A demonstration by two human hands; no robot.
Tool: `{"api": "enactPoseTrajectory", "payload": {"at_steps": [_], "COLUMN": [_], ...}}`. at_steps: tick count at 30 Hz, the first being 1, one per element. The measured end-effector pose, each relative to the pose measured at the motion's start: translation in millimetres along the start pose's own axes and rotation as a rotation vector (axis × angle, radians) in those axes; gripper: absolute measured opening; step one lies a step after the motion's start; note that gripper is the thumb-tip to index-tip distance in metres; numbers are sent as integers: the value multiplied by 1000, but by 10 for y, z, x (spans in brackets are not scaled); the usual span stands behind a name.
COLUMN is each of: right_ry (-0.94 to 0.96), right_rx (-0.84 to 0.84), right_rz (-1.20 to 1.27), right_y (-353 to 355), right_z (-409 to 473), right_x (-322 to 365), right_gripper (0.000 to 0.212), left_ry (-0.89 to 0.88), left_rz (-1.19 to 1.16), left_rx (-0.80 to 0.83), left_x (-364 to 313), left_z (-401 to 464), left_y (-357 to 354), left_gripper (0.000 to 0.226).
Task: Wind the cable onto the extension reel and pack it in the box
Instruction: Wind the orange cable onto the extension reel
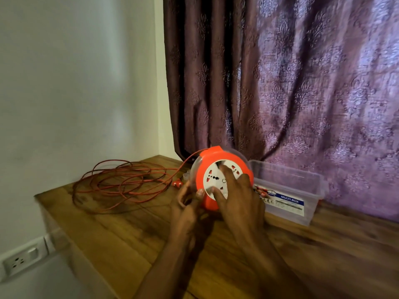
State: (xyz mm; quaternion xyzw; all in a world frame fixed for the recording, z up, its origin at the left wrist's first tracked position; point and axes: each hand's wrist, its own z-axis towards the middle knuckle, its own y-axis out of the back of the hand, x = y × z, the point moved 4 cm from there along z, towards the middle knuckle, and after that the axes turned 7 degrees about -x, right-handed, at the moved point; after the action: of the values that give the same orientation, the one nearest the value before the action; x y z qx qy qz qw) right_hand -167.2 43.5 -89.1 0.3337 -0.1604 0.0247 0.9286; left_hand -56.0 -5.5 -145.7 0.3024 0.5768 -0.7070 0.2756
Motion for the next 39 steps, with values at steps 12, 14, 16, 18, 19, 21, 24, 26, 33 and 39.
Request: {"api": "enactPoseTrajectory", "payload": {"at_steps": [12,14,16,18,19,21,24,26,33,39], "right_ry": [-270,12,147,177,185,189,207,211,26,-263], "right_rx": [-85,-106,-11,82,99,109,121,113,-21,-89], "right_rz": [279,78,-19,-53,-54,-51,-73,-89,-35,138], "right_y": [45,84,34,-17,-29,-33,-24,-16,68,116], "right_z": [18,8,-5,-31,-46,-64,-49,-38,-14,14], "right_x": [-85,37,93,97,94,89,78,73,44,-35], "right_gripper": [37,45,59,72,75,78,78,75,58,51], "left_ry": [-84,-88,-85,-88,-93,-94,-79,-77,-92,-69], "left_rz": [181,177,137,109,104,101,111,122,120,138], "left_rx": [-42,-60,-58,-54,-49,-44,-40,-37,-11,10], "left_x": [17,5,-9,-26,-29,-25,-11,-14,13,69], "left_z": [74,83,90,86,81,79,81,81,63,71], "left_y": [87,106,120,126,125,129,144,148,109,99], "left_gripper": [49,48,47,49,49,45,45,49,45,52]}}
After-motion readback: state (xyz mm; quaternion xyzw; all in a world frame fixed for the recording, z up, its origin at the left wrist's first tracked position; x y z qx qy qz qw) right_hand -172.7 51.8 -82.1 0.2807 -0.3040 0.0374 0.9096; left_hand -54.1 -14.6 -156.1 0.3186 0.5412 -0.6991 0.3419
